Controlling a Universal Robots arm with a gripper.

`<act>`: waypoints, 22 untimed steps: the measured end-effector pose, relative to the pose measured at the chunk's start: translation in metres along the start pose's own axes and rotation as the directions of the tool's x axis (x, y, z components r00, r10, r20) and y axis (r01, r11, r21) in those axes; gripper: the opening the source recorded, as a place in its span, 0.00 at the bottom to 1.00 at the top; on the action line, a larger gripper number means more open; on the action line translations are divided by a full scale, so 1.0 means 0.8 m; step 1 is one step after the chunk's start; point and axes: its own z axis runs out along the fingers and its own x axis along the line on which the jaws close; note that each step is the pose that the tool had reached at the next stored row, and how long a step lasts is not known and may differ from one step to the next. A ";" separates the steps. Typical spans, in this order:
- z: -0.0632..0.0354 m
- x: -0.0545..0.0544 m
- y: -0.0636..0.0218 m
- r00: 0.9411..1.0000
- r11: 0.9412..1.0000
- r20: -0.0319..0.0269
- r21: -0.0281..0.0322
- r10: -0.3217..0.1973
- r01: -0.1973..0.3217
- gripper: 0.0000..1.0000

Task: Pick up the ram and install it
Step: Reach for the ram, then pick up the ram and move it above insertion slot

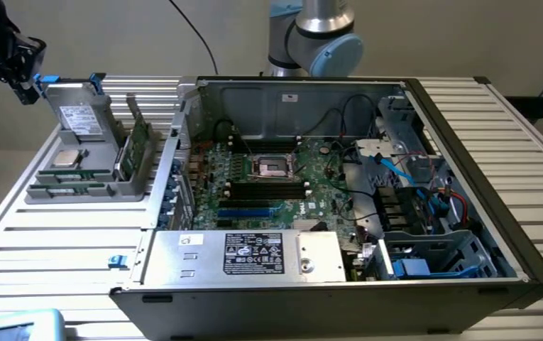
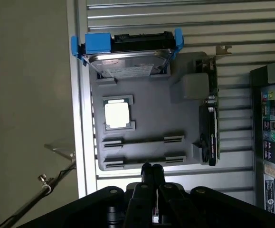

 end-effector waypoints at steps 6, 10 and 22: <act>0.000 0.000 0.000 1.000 1.000 0.000 0.000 0.000 0.000 0.11; 0.000 0.000 0.000 1.000 1.000 0.000 0.000 0.000 0.000 0.11; 0.000 0.000 0.000 0.991 0.991 -0.005 -0.002 -0.130 0.130 0.11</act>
